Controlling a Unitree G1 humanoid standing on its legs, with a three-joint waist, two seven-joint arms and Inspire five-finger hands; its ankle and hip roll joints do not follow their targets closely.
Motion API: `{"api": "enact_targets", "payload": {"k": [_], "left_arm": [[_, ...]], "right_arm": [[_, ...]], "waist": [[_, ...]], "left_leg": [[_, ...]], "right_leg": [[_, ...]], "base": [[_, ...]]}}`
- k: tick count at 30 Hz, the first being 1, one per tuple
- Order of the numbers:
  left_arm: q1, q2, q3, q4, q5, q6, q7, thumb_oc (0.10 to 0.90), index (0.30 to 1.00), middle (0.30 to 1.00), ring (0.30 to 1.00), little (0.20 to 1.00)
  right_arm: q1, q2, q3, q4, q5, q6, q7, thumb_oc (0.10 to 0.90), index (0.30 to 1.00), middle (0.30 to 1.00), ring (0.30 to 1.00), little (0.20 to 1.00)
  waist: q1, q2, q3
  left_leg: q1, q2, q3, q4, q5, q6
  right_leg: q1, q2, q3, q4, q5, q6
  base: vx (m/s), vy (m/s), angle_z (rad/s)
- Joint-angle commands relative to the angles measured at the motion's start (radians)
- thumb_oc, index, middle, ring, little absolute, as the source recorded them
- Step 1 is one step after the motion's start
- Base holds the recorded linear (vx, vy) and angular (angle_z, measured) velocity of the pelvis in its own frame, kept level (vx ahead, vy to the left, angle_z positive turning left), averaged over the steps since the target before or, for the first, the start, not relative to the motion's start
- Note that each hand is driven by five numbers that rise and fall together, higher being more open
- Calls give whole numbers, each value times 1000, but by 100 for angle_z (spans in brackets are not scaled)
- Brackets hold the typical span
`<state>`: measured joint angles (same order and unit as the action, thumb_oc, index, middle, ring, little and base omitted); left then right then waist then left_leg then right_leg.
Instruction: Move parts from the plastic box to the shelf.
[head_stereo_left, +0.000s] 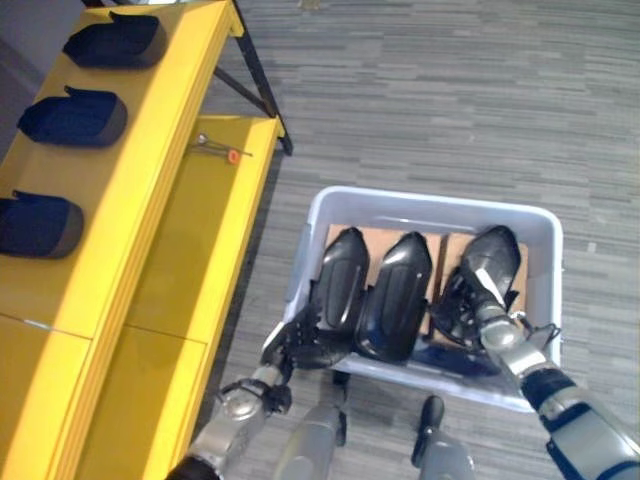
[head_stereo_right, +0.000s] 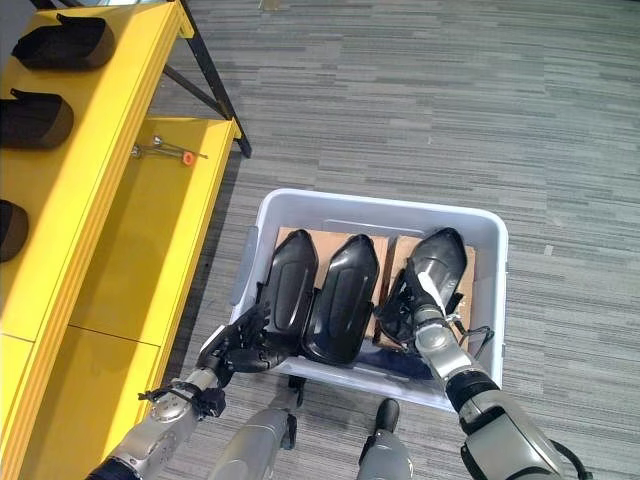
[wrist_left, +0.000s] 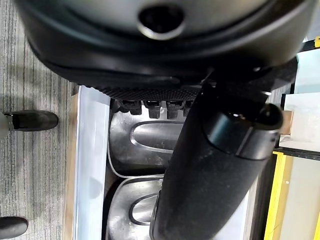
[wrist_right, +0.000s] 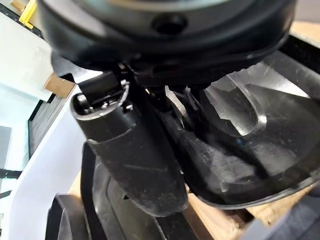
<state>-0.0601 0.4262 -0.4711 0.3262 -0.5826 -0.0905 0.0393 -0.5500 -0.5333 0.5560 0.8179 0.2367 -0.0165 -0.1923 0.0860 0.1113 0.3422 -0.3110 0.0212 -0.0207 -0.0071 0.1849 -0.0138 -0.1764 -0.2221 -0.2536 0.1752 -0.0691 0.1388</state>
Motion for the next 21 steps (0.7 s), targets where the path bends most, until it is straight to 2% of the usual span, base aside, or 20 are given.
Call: {"api": "enact_targets", "payload": {"k": [1, 7, 13, 21], "left_arm": [[-28, 43, 20, -79, 8, -87, 9, 900, 1000, 1000, 1000, 1000], [-11, 46, 49, -83, 20, -82, 9, 900, 1000, 1000, 1000, 1000], [0, 43, 78, -90, 29, -76, 11, 900, 1000, 1000, 1000, 1000], [7, 37, 102, -91, 40, -75, 11, 900, 1000, 1000, 1000, 1000]], "right_arm": [[-87, 71, 63, -183, -28, -104, 107, 900, 1000, 1000, 1000, 1000], [-24, -21, 12, -370, -67, -111, 103, 900, 1000, 1000, 1000, 1000], [57, -127, -153, -528, -108, -134, 48, 900, 1000, 1000, 1000, 1000], [76, -185, -274, -611, -232, -138, -37, 900, 1000, 1000, 1000, 1000]], "waist": [[46, -68, 1], [26, -85, 0], [-2, -103, 3], [-10, -104, 4]], "left_leg": [[1, 48, 18, 129, -138, -20], [1, 54, 21, 133, -141, -21], [1, 63, 30, 135, -146, -20], [0, 66, 34, 137, -149, -20]], "right_leg": [[-44, -108, 22, -14, 120, 15], [-50, -106, 26, -7, 117, 16], [-63, -101, 38, -2, 120, 20], [-69, -97, 44, 3, 116, 19]], "base": [[-6, -2, -5], [-1, -3, -2], [5, -5, -3], [2, -3, -1]]}}
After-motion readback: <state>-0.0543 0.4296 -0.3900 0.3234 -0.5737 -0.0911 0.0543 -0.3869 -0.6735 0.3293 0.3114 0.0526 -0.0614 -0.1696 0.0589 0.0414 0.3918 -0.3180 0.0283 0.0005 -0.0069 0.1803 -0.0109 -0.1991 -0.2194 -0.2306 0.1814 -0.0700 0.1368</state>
